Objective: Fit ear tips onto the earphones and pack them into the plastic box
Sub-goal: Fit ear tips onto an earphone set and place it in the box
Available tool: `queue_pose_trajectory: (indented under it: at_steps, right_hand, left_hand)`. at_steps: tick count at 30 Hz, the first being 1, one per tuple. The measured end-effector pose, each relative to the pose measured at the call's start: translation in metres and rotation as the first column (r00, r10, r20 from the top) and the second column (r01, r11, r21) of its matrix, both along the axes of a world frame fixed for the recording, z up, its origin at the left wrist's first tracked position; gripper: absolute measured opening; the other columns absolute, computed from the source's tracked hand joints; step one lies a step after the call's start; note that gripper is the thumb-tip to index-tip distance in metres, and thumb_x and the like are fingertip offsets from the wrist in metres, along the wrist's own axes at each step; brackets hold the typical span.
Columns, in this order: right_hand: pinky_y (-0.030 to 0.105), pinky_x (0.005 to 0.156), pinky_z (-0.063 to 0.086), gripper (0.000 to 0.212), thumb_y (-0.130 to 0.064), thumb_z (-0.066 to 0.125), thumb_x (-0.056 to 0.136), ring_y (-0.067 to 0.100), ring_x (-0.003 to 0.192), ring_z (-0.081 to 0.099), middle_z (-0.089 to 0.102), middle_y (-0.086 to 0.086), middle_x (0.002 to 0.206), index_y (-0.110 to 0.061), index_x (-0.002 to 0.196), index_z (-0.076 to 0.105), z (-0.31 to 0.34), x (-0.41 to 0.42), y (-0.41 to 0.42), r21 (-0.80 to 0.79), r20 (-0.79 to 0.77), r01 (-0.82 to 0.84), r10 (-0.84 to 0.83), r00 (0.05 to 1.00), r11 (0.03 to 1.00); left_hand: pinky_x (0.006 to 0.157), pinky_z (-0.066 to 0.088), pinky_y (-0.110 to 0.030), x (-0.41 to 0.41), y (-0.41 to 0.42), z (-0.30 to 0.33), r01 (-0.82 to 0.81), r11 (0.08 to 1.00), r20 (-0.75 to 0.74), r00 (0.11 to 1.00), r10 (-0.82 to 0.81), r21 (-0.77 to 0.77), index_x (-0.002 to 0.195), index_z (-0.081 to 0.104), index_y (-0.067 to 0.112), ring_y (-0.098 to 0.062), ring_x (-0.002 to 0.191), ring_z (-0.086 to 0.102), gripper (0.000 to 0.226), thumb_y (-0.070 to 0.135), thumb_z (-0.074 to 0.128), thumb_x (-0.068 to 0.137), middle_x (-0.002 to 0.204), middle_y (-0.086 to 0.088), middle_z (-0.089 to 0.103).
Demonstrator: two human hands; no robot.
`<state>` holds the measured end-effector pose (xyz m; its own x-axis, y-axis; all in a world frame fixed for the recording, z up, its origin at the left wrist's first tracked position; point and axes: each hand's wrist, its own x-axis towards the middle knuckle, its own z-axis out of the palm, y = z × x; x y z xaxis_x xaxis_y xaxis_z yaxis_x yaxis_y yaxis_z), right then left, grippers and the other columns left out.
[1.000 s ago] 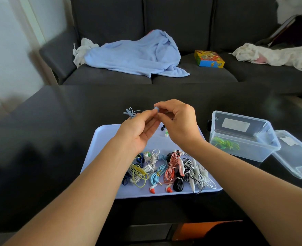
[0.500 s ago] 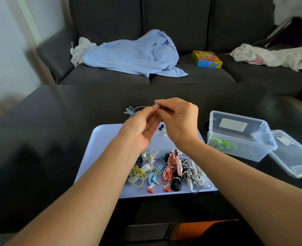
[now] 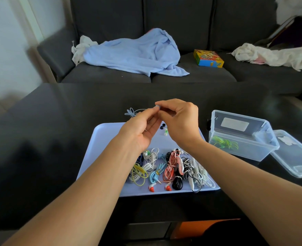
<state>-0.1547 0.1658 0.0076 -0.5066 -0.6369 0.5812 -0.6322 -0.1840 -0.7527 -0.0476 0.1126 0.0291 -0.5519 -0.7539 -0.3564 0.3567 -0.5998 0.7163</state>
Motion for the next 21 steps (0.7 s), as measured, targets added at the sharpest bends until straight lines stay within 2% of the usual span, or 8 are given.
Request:
queue_pose_trajectory:
  at_steps: [6,13,16,19,21]
  right_hand:
    - [0.031,0.084,0.060,0.024,0.003,0.073,0.083,0.011,0.088,0.072,0.074,0.002,0.097,-0.008,0.104,0.078,-0.001,-0.003,0.001,0.007,0.064,-0.051,0.051,0.997,0.999]
    - [0.027,0.082,0.058,0.021,0.002,0.072,0.084,0.008,0.087,0.070,0.075,0.001,0.095,-0.007,0.101,0.079,-0.001,0.000,-0.003,-0.023,-0.055,0.000,-0.001,0.999,1.000]
    - [0.029,0.080,0.059,0.019,0.001,0.073,0.084,0.010,0.084,0.071,0.075,0.001,0.092,-0.007,0.100,0.079,0.000,-0.002,-0.001,0.007,-0.030,-0.026,0.026,0.999,1.000]
    - [0.035,0.074,0.061,0.018,-0.004,0.078,0.083,0.014,0.081,0.072,0.075,0.003,0.092,-0.008,0.101,0.079,0.001,-0.008,0.004,0.042,0.017,-0.093,0.092,0.996,0.995]
    - [0.035,0.069,0.062,0.022,-0.006,0.081,0.082,0.015,0.079,0.073,0.075,0.005,0.094,-0.007,0.103,0.077,0.002,-0.012,0.009,0.059,-0.020,-0.113,0.114,0.993,0.992]
  left_hand:
    - [0.079,0.060,-0.026,0.002,0.000,-0.001,0.017,1.000,0.002,1.000,-0.017,-0.003,0.094,0.072,0.004,-0.013,0.078,0.076,0.008,0.004,0.073,0.086,0.086,-0.009,0.078]
    - [0.080,0.059,-0.025,0.002,0.000,0.002,0.001,1.000,-0.017,1.000,-0.001,0.007,0.087,0.071,0.004,-0.012,0.072,0.074,0.003,0.003,0.069,0.089,0.078,-0.008,0.077]
    - [0.076,0.061,-0.025,0.003,-0.001,0.002,0.012,0.996,0.036,0.999,-0.009,-0.087,0.097,0.072,0.003,-0.013,0.074,0.075,0.010,0.007,0.071,0.089,0.080,-0.008,0.077]
    - [0.077,0.062,-0.031,0.004,-0.005,0.006,-0.016,0.977,0.112,0.993,0.041,-0.211,0.107,0.066,0.004,-0.020,0.079,0.075,0.033,0.024,0.079,0.084,0.087,-0.012,0.077]
    - [0.079,0.062,-0.033,0.007,-0.007,0.007,0.026,0.968,0.144,0.990,0.010,-0.251,0.107,0.062,0.005,-0.021,0.081,0.075,0.037,0.031,0.078,0.085,0.092,-0.015,0.077]
